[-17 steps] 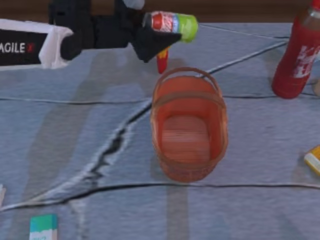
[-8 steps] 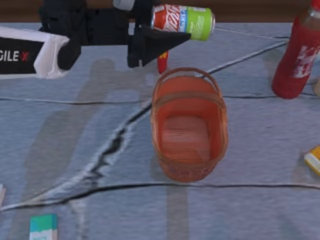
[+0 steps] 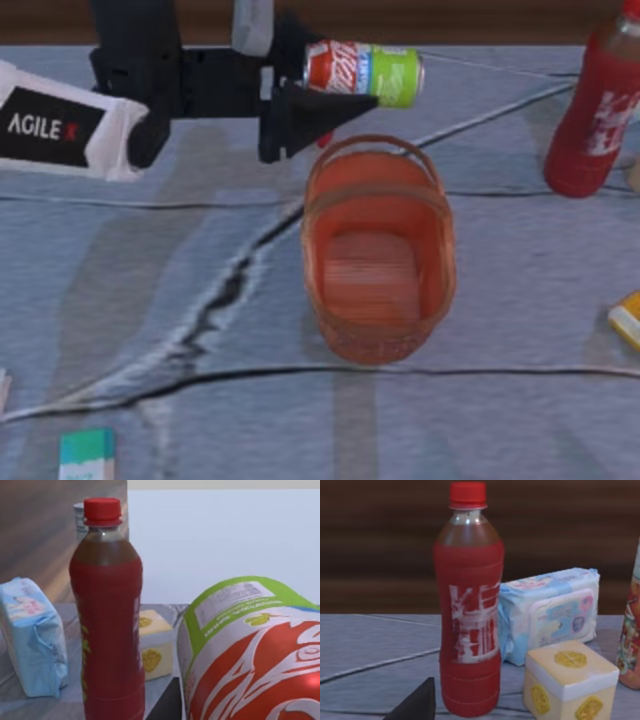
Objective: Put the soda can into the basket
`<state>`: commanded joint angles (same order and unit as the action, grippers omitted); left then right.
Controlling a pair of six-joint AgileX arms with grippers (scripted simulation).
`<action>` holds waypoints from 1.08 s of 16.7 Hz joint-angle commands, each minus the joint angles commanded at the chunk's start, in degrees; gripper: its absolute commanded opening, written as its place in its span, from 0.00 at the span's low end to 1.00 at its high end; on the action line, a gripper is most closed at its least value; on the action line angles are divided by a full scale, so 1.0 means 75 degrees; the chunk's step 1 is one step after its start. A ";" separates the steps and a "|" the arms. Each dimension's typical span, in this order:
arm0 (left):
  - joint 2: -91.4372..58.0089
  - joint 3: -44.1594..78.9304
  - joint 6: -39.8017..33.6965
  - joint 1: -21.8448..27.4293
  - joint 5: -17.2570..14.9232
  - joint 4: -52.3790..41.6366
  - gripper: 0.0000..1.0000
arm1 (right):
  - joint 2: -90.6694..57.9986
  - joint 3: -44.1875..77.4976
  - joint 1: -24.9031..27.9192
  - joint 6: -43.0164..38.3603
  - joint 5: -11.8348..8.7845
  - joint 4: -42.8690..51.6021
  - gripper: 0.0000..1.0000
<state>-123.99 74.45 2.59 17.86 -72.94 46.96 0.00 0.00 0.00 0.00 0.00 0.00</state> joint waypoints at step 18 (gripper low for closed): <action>-0.1134 -0.0454 -0.0035 -0.0107 0.0008 0.1638 0.60 | 0.0000 0.0000 0.0000 0.0000 0.0000 0.0000 1.00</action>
<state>-132.50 71.04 2.33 17.05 -72.88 59.25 0.00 0.00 0.00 0.00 0.00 0.00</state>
